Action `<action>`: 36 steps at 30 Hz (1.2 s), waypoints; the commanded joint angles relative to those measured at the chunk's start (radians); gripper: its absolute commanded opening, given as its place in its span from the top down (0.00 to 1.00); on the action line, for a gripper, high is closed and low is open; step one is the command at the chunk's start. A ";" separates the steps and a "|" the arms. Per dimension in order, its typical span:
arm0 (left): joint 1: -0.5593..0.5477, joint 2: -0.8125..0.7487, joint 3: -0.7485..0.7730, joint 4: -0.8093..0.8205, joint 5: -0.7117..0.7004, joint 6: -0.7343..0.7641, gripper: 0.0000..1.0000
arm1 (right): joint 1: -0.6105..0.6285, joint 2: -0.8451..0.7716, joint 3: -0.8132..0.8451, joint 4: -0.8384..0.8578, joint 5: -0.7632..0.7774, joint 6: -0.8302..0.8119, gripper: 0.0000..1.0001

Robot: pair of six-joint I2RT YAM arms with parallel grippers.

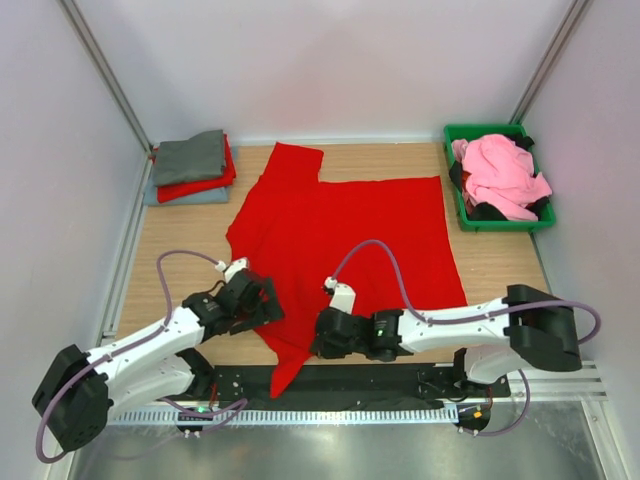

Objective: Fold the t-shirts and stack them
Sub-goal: Flatten the tshirt out

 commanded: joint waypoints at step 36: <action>0.001 -0.099 0.158 -0.237 -0.085 0.048 0.03 | 0.123 0.069 0.004 0.084 -0.002 -0.021 0.24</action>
